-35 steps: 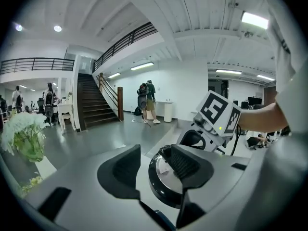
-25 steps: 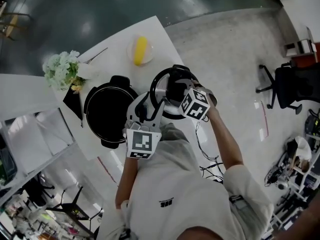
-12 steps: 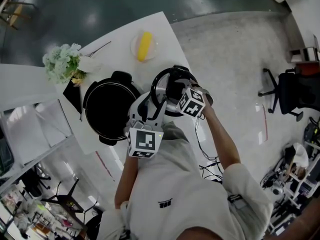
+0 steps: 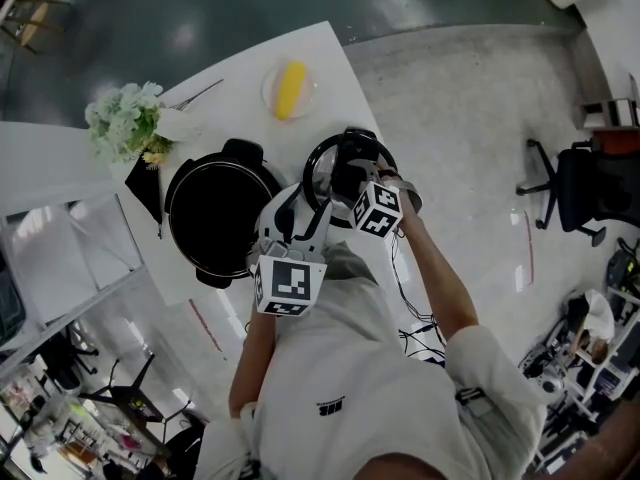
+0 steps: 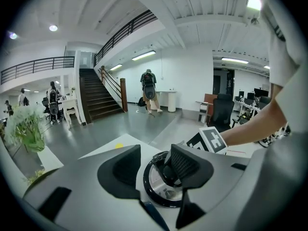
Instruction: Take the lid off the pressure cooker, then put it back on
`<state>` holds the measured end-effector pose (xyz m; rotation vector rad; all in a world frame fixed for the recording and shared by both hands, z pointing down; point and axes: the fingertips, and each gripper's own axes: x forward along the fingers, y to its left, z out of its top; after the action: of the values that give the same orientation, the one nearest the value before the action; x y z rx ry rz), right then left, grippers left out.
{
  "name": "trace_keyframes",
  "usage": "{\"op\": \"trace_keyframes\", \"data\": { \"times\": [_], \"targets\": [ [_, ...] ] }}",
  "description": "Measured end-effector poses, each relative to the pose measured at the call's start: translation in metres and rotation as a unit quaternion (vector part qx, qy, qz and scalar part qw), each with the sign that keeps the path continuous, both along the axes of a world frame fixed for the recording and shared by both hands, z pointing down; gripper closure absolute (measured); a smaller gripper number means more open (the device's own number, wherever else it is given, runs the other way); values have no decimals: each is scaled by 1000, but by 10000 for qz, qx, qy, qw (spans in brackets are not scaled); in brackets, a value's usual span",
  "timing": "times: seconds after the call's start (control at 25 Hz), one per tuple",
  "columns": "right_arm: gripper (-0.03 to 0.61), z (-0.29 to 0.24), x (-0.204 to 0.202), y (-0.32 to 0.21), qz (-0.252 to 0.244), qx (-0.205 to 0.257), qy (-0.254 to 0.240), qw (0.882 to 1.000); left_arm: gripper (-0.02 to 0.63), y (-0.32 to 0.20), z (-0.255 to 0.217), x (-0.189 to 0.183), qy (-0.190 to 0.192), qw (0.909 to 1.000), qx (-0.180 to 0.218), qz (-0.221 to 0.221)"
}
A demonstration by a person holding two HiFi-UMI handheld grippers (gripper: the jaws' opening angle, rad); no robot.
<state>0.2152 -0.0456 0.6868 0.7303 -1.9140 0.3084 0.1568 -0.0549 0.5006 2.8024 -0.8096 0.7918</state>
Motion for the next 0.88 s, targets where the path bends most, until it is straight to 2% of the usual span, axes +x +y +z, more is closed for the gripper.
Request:
{"op": "trace_keyframes", "data": {
  "times": [0.24,0.44,0.6,0.72,0.88],
  "targets": [
    [293,-1,-1,-1,41,168,-101,9998,403,3,-1,-2,30,10000,9,-29],
    [279,-2,1,-2,221,514,-169,9983,403,9,-3,-3,114,9999,31,39],
    [261,-6,6,4,469,782,-5,9958,403,18,-10,-6,238,9995,72,196],
    [222,-8,11,12,709,715,196,9947,403,23,-12,-11,344,9988,74,335],
    [221,-27,12,29,1256,821,-25,9887,407,33,-13,-15,425,9974,94,568]
  ]
}}
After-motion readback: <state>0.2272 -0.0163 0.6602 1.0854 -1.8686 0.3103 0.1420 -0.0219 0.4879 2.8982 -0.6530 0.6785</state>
